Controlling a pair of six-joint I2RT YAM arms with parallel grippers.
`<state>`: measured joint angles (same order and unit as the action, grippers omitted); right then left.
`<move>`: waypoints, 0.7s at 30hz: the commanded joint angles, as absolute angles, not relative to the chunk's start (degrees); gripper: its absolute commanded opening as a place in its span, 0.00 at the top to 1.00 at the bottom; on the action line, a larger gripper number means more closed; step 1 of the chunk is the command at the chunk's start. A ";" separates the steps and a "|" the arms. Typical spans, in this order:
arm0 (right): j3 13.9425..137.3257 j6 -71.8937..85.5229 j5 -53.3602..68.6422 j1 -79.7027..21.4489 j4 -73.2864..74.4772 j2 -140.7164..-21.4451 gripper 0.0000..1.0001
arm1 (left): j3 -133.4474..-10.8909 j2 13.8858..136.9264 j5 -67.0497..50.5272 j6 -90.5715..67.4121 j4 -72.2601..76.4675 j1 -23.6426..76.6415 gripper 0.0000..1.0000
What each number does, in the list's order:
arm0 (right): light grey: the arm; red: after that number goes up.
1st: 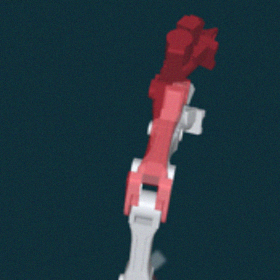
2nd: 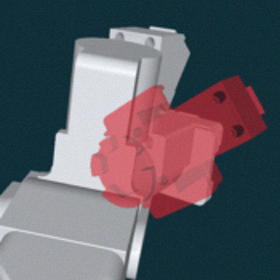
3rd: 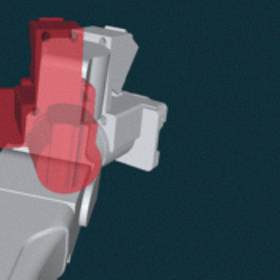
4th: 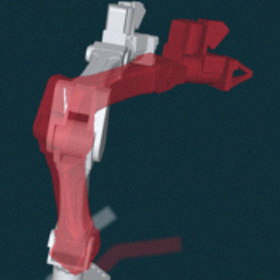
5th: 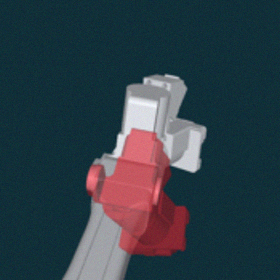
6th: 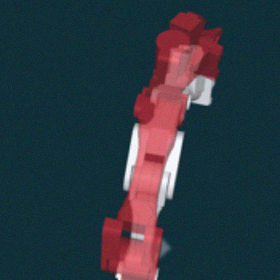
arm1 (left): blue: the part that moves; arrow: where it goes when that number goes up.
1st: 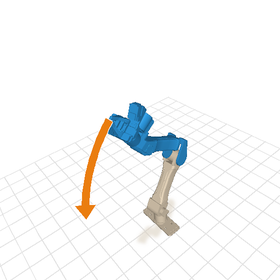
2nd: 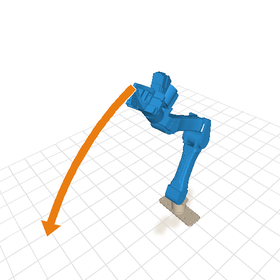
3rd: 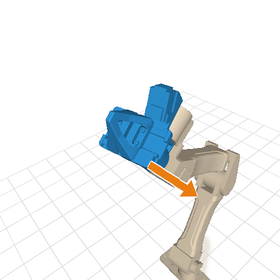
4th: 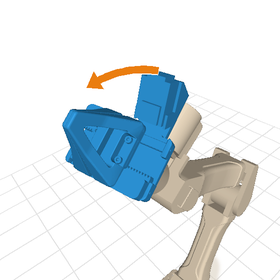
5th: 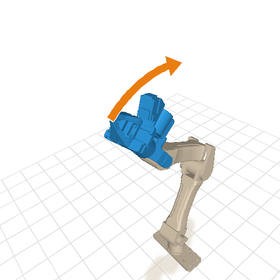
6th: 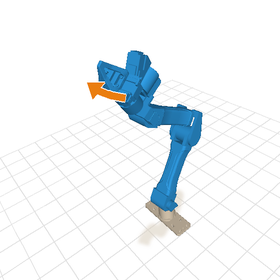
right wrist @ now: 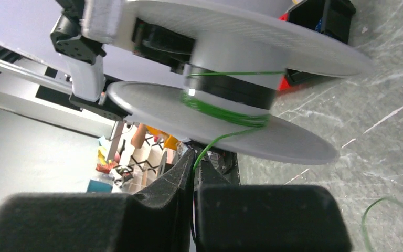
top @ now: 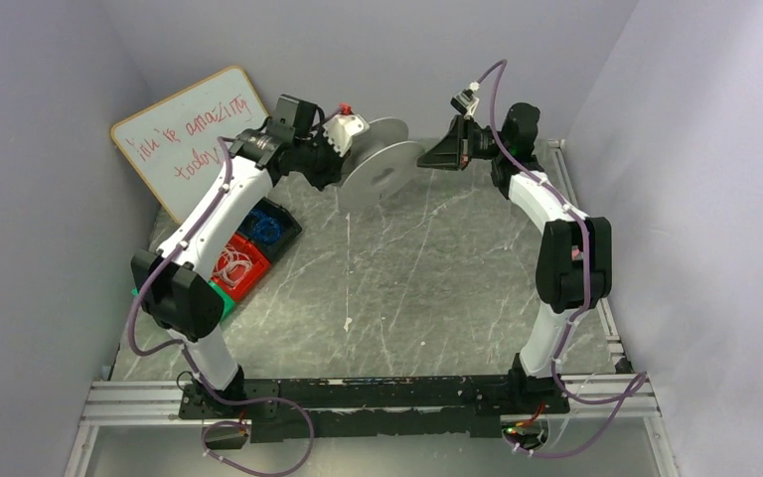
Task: Wrap the cables
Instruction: Wrap the cable around the cable reel.
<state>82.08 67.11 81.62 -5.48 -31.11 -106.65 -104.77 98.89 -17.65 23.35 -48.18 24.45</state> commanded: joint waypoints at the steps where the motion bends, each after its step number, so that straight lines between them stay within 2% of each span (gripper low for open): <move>1: 84.29 76.65 85.66 -4.85 -46.05 -102.71 0.92 | -108.01 101.87 -6.44 22.50 -50.58 25.18 0.98; 12: 85.43 68.31 85.37 -9.65 -36.14 -101.98 0.90 | -114.08 107.91 -1.67 13.94 -52.11 26.63 0.98; 18: 86.65 62.96 85.20 -14.41 -30.84 -103.30 0.98 | -120.67 113.70 -0.10 8.81 -55.50 26.67 0.98; 21: 88.41 54.05 84.01 -16.20 -20.53 -103.53 0.98 | -122.90 115.55 1.55 7.29 -56.31 26.70 0.98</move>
